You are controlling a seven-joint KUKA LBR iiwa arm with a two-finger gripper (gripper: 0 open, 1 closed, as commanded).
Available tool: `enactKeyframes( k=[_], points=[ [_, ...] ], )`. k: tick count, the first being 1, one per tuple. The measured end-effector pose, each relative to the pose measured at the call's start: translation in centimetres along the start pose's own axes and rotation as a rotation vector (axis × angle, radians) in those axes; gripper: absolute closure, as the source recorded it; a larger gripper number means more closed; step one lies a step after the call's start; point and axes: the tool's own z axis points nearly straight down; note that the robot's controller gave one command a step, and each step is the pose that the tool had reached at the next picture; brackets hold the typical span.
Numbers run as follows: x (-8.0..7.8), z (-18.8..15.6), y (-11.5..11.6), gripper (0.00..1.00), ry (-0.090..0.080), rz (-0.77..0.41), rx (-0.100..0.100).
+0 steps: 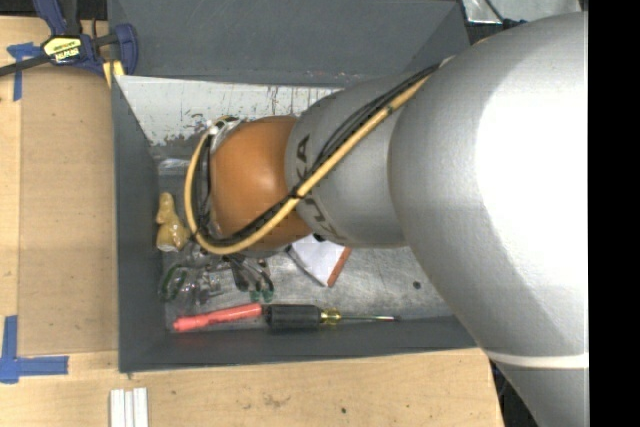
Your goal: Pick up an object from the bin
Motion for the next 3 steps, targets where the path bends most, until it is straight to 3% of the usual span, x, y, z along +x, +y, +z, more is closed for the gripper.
enactKeyframes(
  k=[1,2,3],
  points=[
    [0.0,0.0,0.0,1.00,0.000,-0.007,0.000],
    [-2.7,0.1,0.7,1.00,0.023,-0.131,0.009],
    [-0.5,-0.1,-1.0,1.00,-0.009,-0.236,-0.004]
  ],
)
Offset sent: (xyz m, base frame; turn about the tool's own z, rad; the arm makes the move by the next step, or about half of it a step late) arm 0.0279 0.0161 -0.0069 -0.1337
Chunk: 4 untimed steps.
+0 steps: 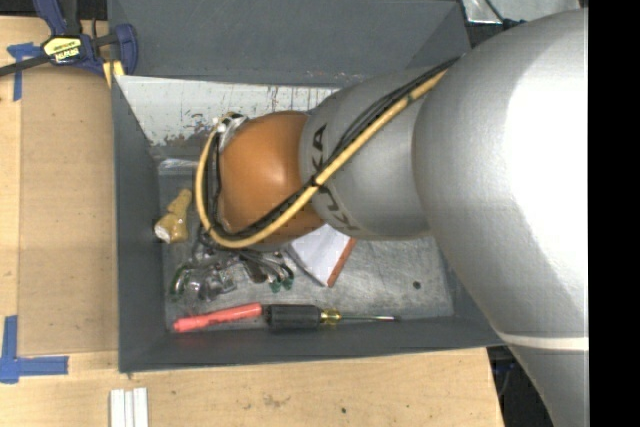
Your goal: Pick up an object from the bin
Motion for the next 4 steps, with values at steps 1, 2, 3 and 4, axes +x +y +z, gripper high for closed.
enactKeyframes(
  k=[1,2,3,4],
  points=[
    [0.2,-4.4,0.3,1.00,0.032,-0.063,0.003],
    [0.3,-6.4,0.4,1.00,0.015,-0.073,0.002],
    [-0.2,-7.4,0.4,1.00,0.037,-0.069,0.002],
    [0.1,-14.1,0.4,1.00,0.032,-0.081,0.002]
  ],
)
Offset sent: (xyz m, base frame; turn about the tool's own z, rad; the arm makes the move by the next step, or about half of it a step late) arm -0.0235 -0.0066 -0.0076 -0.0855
